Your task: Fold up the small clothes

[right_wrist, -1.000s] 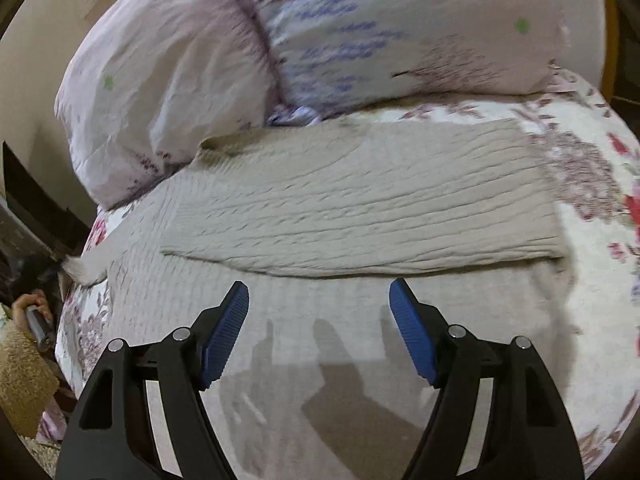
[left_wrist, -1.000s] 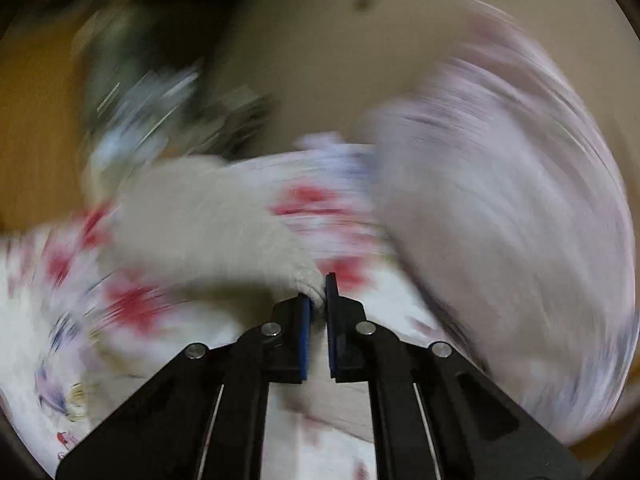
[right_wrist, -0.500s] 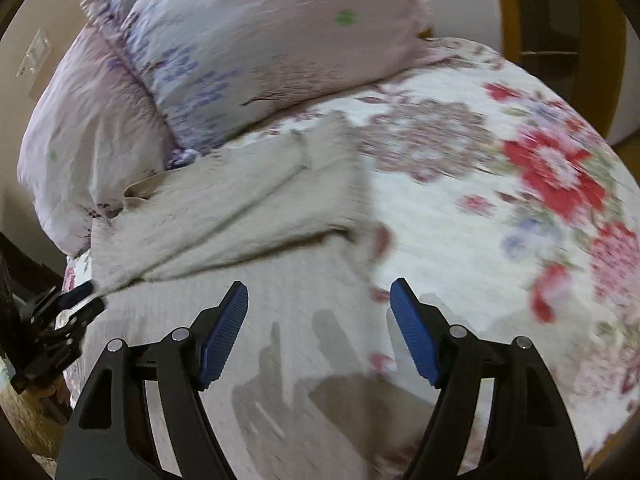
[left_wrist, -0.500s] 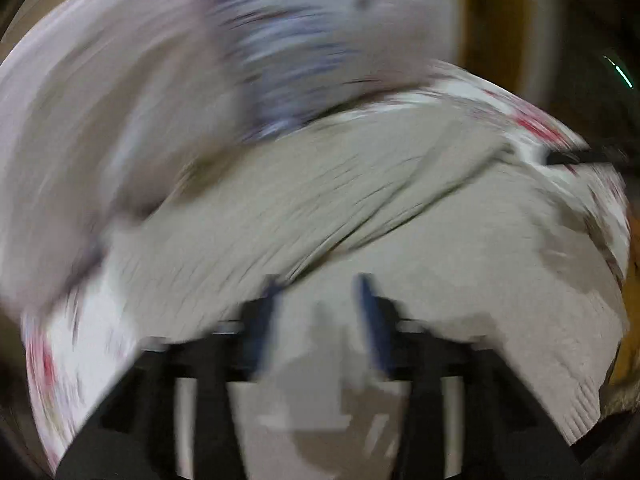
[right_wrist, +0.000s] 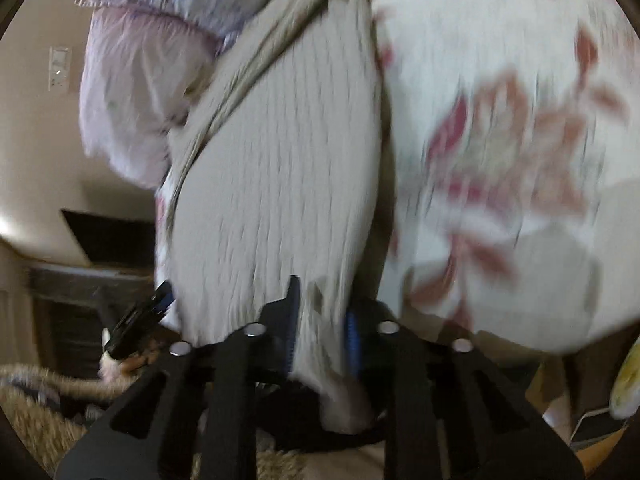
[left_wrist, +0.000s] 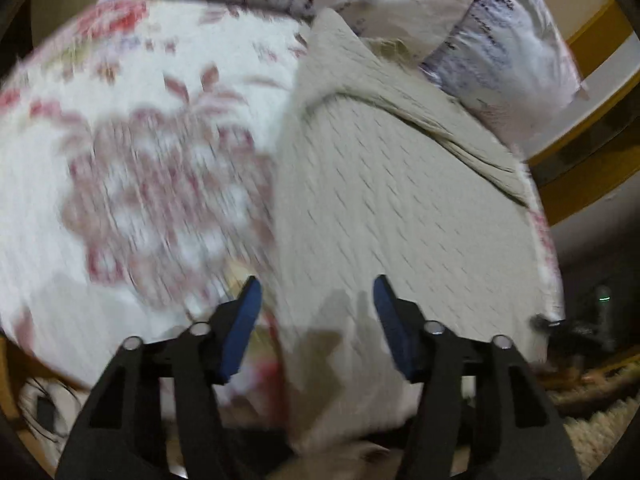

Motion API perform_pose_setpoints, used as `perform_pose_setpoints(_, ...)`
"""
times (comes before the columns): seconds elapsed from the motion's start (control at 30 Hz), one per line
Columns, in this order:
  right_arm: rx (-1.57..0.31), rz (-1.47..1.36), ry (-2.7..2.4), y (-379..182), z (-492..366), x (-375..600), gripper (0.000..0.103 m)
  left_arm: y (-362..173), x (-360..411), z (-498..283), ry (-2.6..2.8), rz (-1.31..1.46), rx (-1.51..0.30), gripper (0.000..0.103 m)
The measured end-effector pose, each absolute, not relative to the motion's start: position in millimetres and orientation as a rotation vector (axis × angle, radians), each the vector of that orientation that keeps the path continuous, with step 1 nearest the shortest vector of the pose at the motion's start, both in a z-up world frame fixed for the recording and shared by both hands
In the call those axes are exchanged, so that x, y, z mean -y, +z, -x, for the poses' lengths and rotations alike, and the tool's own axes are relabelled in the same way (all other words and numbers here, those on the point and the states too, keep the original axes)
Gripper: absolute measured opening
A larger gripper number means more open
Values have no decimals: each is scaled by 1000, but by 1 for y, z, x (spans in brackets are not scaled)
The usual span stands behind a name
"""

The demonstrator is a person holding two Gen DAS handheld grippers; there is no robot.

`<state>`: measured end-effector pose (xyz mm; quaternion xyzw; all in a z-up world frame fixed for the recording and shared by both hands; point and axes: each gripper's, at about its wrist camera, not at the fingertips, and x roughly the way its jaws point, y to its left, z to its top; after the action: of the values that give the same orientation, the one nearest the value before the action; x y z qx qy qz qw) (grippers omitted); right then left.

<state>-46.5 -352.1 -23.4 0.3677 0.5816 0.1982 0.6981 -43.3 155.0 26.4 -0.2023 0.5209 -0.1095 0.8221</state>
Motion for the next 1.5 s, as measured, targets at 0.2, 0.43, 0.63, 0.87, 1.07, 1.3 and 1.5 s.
perform_pose_setpoints(0.2,-1211,-835,523,-2,37,344,8,15,-138,55,-345,514,-1178,7)
perform_pose_setpoints(0.43,-882,-843,541,64,-74,356,8,71,-160,-56,-428,562,-923,7)
perform_pose_setpoints(0.63,-813,-787,317,62,-196,344,24,89,-170,-188,-278,551,-829,58)
perform_pose_setpoints(0.87,-837,-767,171,44,-176,358,85,48,-193,-190,-238,583,-940,73)
perform_pose_setpoints(1.07,-874,-788,177,38,-171,371,85,4,-179,-212,-292,647,-1057,62)
perform_pose_setpoints(1.3,-909,-766,207,33,-170,381,85,9,-153,-217,-309,777,-1010,15)
perform_pose_setpoints(1.5,-861,-750,179,47,-163,422,85,93,-45,-226,-613,816,-884,14)
